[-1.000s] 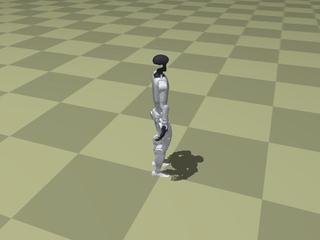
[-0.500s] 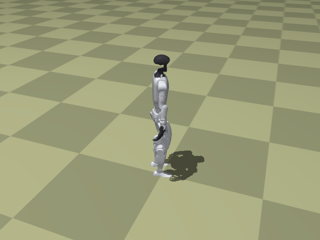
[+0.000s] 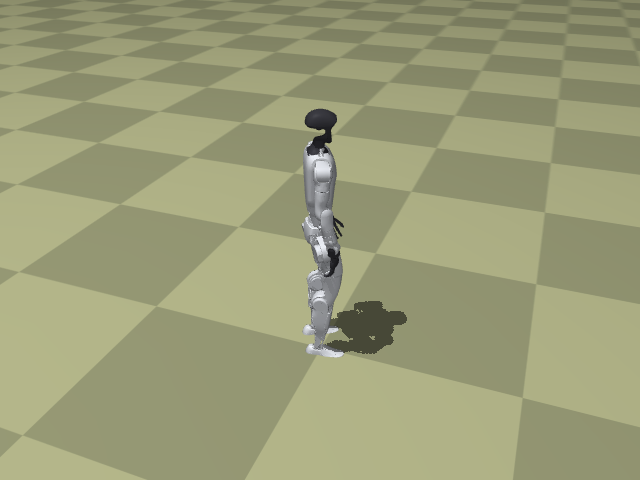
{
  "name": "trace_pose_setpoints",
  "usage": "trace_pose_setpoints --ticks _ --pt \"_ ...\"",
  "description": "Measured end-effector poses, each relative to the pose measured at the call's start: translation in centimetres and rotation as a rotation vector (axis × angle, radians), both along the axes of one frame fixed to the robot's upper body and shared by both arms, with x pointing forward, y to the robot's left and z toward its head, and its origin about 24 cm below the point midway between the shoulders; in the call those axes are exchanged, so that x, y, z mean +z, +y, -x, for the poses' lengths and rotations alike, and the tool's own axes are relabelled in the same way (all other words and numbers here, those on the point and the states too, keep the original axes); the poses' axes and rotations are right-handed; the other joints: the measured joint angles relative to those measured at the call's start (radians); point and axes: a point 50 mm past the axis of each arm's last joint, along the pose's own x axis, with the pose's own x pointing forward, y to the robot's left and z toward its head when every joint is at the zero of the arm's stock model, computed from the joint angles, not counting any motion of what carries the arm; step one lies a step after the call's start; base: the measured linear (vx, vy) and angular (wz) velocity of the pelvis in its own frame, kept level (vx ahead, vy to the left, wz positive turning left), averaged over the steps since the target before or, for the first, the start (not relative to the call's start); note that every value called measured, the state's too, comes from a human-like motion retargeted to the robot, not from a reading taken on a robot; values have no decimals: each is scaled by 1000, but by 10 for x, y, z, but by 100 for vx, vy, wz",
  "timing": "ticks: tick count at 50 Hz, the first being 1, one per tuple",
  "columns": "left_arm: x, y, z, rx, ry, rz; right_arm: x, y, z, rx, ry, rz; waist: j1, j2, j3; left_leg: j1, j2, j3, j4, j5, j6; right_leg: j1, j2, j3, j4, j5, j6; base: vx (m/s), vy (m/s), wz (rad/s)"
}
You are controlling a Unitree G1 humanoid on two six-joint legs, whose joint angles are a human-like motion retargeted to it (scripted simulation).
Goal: In place motions
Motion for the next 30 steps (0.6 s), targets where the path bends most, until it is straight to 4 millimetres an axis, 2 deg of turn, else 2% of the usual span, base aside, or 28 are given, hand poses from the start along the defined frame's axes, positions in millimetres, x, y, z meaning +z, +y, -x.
trace_pose_setpoints --ticks 5,10,16,20,25,30 --pt "12 -2 -34 -50 -170 58 11 33 -29 98 -120 -162 0 -4 -5 9 0 8 -8 -1 4 2 -1 8 1 2 3 0 0 0" --pt "29 -9 -66 -116 -341 126 33 70 -55 169 -250 -366 2 -8 -10 16 -1 16 -12 -4 9 3 -3 16 3 3 5 0 0 0" --pt "49 -19 -93 -164 -501 190 61 103 -72 239 -376 -561 2 -14 -21 23 -3 25 -14 -7 18 7 -6 22 5 0 8 0 0 0" --pt "58 -25 -102 -178 -564 226 73 113 -76 253 -424 -636 2 -20 -26 29 -6 28 -15 -14 32 13 -9 23 6 -5 10 0 0 0" --pt "64 -24 -103 -169 -605 243 81 112 -81 184 -531 -657 2 -23 -33 40 -10 30 -23 -24 41 20 -11 26 7 -12 11 0 0 0" --pt "65 -27 -99 -173 -617 314 86 110 -79 106 -558 -725 1 -23 -40 54 -12 33 -39 -23 46 27 -12 27 7 -17 13 0 0 0"
